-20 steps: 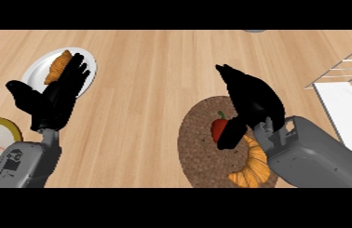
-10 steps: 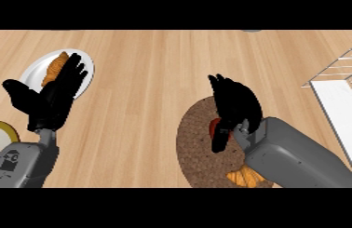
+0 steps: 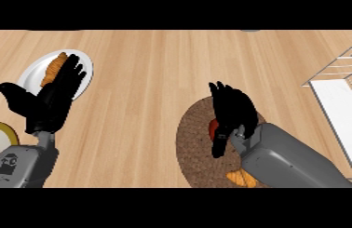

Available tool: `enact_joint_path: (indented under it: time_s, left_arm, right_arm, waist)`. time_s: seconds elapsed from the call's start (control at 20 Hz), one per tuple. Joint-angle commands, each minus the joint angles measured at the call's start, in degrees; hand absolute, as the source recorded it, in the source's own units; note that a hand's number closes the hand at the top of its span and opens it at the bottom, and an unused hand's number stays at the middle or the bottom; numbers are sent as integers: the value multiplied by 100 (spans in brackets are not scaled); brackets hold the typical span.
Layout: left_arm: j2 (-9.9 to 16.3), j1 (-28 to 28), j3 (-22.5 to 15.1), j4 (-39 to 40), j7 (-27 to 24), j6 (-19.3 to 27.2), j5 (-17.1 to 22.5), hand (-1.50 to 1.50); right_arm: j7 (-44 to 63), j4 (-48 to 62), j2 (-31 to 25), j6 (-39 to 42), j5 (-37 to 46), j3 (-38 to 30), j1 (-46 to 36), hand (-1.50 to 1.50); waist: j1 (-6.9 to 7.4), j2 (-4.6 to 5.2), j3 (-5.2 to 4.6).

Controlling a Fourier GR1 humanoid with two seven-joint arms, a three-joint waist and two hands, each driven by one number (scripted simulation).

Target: Pick the bell pepper from the placemat and place it in the tiered shelf

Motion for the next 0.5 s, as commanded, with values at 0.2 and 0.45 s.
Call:
enact_joint_path:
  time_s: [0.2, 0.45]
  left_arm:
    - [-56, 127, 57, -132, -7, -105, -85, 0]
    - [3, 88, 270, -106, 118, -202, -13, 0]
  right_arm:
    - [818, 27, 342, 161, 547, 75, 499, -150]
    - [737, 71, 536, 183, 814, -105, 618, -150]
  waist:
    - [8, 3, 4]
    - [9, 7, 3]
